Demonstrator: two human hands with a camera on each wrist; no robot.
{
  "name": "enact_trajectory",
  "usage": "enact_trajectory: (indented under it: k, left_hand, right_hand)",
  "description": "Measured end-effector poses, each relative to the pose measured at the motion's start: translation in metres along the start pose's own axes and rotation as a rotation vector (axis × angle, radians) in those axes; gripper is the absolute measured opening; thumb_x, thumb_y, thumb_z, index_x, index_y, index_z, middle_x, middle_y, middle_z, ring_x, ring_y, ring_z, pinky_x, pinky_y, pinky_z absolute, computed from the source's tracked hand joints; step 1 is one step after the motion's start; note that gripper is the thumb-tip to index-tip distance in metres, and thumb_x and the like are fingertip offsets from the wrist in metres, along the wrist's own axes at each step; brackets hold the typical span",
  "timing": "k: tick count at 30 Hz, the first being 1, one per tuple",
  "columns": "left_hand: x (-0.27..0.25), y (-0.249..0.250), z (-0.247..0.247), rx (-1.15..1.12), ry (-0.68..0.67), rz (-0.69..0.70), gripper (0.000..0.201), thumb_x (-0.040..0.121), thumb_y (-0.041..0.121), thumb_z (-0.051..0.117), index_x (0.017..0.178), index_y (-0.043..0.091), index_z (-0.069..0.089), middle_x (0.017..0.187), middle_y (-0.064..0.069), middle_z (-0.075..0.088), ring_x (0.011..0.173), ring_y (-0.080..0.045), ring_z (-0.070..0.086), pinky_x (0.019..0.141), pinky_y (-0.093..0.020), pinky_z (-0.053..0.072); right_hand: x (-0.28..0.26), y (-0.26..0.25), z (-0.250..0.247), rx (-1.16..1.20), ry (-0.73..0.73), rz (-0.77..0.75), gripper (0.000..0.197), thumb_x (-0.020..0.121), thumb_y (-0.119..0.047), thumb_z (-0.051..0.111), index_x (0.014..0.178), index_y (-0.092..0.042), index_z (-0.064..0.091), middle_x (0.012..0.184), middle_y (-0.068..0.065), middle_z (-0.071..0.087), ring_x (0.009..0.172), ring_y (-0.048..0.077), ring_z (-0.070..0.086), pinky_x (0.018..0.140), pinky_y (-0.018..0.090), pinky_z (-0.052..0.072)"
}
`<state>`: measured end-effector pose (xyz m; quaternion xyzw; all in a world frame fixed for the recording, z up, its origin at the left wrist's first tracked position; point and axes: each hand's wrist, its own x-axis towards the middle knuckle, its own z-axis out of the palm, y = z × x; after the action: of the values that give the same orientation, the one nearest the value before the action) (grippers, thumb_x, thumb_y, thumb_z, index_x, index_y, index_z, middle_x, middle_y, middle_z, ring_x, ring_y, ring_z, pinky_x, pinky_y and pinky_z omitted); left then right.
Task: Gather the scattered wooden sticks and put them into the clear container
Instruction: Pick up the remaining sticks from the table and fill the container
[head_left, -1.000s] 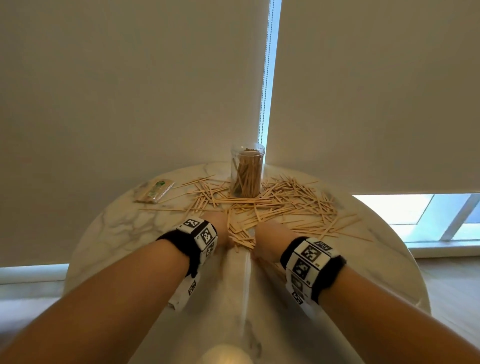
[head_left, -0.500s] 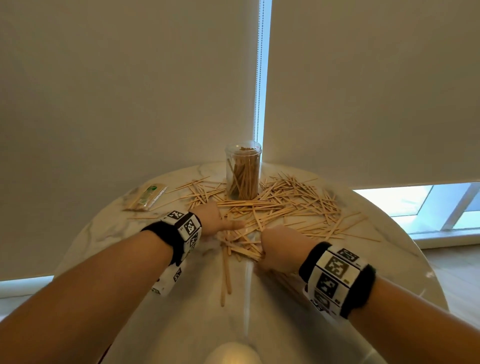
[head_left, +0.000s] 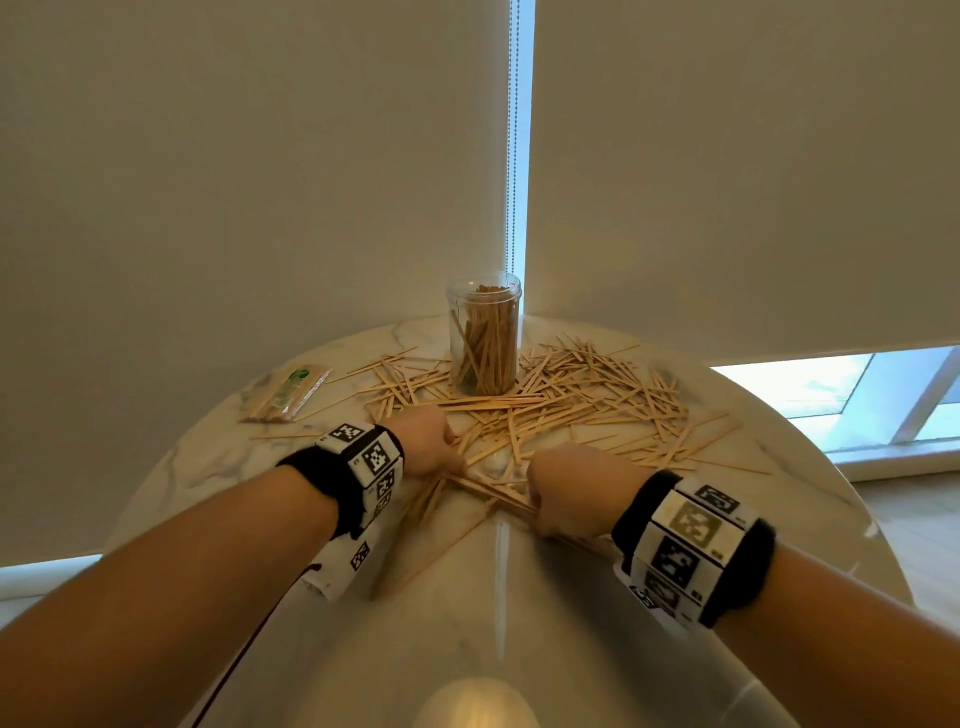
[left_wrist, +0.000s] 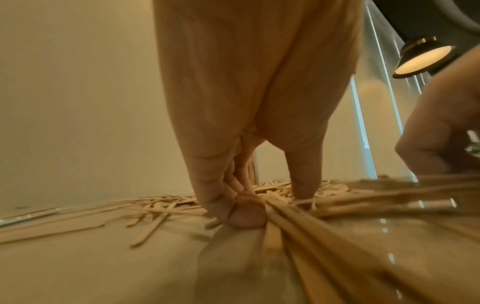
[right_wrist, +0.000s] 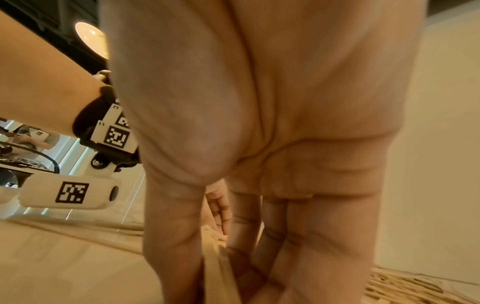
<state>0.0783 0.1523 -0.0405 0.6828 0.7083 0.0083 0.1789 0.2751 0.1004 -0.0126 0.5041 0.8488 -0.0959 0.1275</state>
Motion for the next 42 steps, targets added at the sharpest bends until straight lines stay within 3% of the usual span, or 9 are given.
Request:
enact_trajectory:
  k: [5,10,13,20,23,28,32,36,42]
  left_hand:
    - [-0.008,0.011,0.004,0.132,0.017,0.011,0.053,0.084,0.057,0.071,0.101,0.008,0.072,0.091,-0.005,0.069,0.084,-0.020,0.063,0.065,-0.029,0.046]
    - [-0.009,0.017,0.002,0.141,-0.019,0.000,0.041,0.090,0.044,0.070,0.115,0.011,0.072,0.120,-0.006,0.069,0.109,-0.022,0.063,0.095,-0.035,0.052]
    - [-0.013,0.021,0.005,0.166,0.002,-0.004,0.036,0.093,0.040,0.067,0.119,0.015,0.068,0.120,-0.004,0.067,0.111,-0.022,0.061,0.096,-0.033,0.049]
    - [-0.017,0.024,0.011,0.181,-0.015,-0.006,0.036,0.101,0.028,0.057,0.131,0.008,0.058,0.125,-0.008,0.064,0.116,-0.026,0.059,0.096,-0.033,0.048]
    - [-0.021,0.020,0.008,0.201,-0.015,-0.008,0.033,0.105,0.021,0.045,0.132,0.005,0.055,0.130,-0.012,0.060,0.117,-0.027,0.058,0.090,-0.032,0.046]
    - [-0.018,-0.004,0.004,0.008,0.033,0.033,0.021,0.102,0.021,0.041,0.120,0.012,0.048,0.117,-0.009,0.062,0.099,-0.024,0.061,0.088,-0.038,0.052]
    - [-0.022,-0.018,-0.002,-0.212,0.098,0.109,0.010,0.100,0.008,0.039,0.098,0.016,0.045,0.091,-0.005,0.058,0.080,-0.022,0.053,0.076,-0.041,0.050]
    - [-0.028,-0.019,-0.010,-0.406,0.204,0.092,0.022,0.107,0.032,0.038,0.097,0.019,0.052,0.093,-0.006,0.058,0.082,-0.020,0.052,0.078,-0.040,0.047]
    - [-0.027,-0.006,-0.009,-0.802,0.183,0.069,0.045,0.102,0.057,0.038,0.116,0.018,0.055,0.083,-0.001,0.050,0.065,-0.013,0.042,0.057,-0.029,0.040]
  right_hand:
    - [-0.006,0.002,0.003,-0.090,0.055,-0.039,0.023,0.099,-0.019,0.054,0.112,-0.006,0.066,0.077,0.000,0.045,0.079,0.022,0.051,0.068,0.029,0.043]
    - [-0.007,0.009,0.001,-0.087,0.004,-0.061,0.024,0.098,-0.023,0.055,0.112,-0.006,0.066,0.073,-0.002,0.047,0.066,0.016,0.046,0.053,0.022,0.032]
    - [-0.007,0.011,0.002,-0.075,-0.016,-0.054,0.027,0.097,-0.026,0.057,0.115,-0.008,0.066,0.091,0.003,0.057,0.082,0.022,0.053,0.062,0.026,0.039]
    - [-0.011,0.009,0.006,-0.092,-0.012,-0.053,0.025,0.098,-0.023,0.054,0.112,-0.006,0.067,0.085,0.003,0.055,0.083,0.024,0.056,0.069,0.030,0.045]
    - [-0.015,0.007,0.008,-0.104,-0.010,-0.062,0.027,0.099,-0.021,0.052,0.116,-0.006,0.066,0.099,0.009,0.064,0.094,0.027,0.064,0.078,0.033,0.054]
    - [-0.019,0.007,0.008,-0.126,0.010,-0.071,0.025,0.100,-0.016,0.051,0.117,-0.004,0.064,0.110,0.012,0.065,0.097,0.027,0.064,0.079,0.031,0.052]
    - [-0.020,0.008,0.009,-0.111,-0.018,-0.050,0.023,0.099,-0.012,0.049,0.114,-0.004,0.064,0.099,0.009,0.060,0.085,0.024,0.057,0.075,0.032,0.051]
    - [-0.022,0.015,0.004,-0.034,0.006,-0.025,0.024,0.098,-0.014,0.051,0.117,-0.006,0.064,0.111,0.010,0.066,0.097,0.025,0.062,0.078,0.031,0.050]
    - [-0.014,0.035,-0.018,0.431,0.150,0.028,0.014,0.099,-0.012,0.051,0.096,-0.017,0.064,0.092,0.000,0.073,0.083,0.017,0.069,0.073,0.031,0.058]
